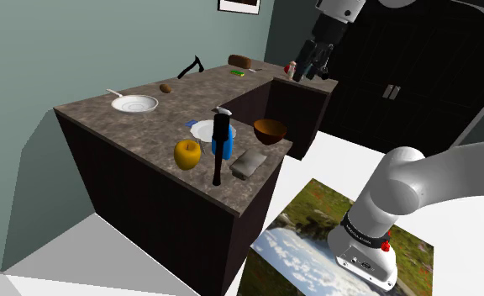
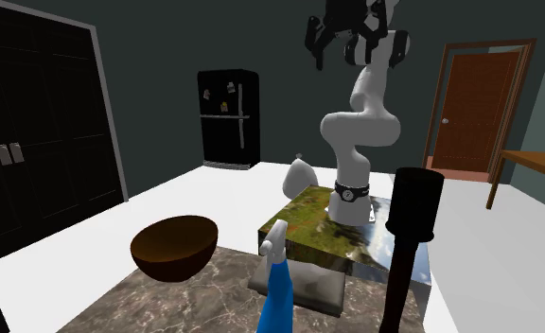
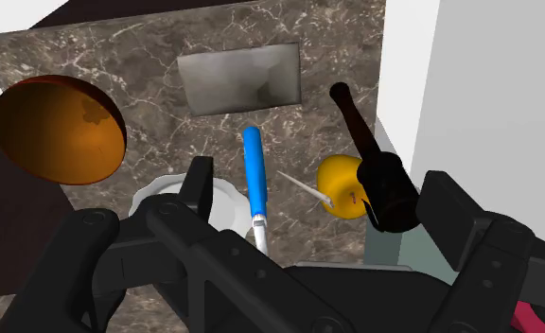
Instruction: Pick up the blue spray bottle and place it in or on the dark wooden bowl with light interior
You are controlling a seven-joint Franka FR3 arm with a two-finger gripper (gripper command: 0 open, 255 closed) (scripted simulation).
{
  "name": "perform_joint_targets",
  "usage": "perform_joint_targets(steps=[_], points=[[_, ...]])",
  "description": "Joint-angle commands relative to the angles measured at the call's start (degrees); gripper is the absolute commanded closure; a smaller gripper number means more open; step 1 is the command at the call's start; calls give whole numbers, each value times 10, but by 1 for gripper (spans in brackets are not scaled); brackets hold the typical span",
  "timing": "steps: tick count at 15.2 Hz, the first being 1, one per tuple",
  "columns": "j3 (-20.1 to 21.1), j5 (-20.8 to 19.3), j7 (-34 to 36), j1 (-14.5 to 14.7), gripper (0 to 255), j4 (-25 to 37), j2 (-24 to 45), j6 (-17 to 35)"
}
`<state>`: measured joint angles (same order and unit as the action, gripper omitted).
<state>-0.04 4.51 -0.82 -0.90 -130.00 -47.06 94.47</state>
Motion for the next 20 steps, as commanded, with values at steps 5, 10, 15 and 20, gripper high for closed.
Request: perform_joint_targets(steps=[5, 10, 15, 20], points=[[5, -4, -4, 1, 0, 15, 82, 48], [11, -10, -7, 2, 0, 49, 190, 99], [17, -18, -8, 3, 0, 100, 301, 136], [21, -29, -6, 4, 0, 168, 416, 159]])
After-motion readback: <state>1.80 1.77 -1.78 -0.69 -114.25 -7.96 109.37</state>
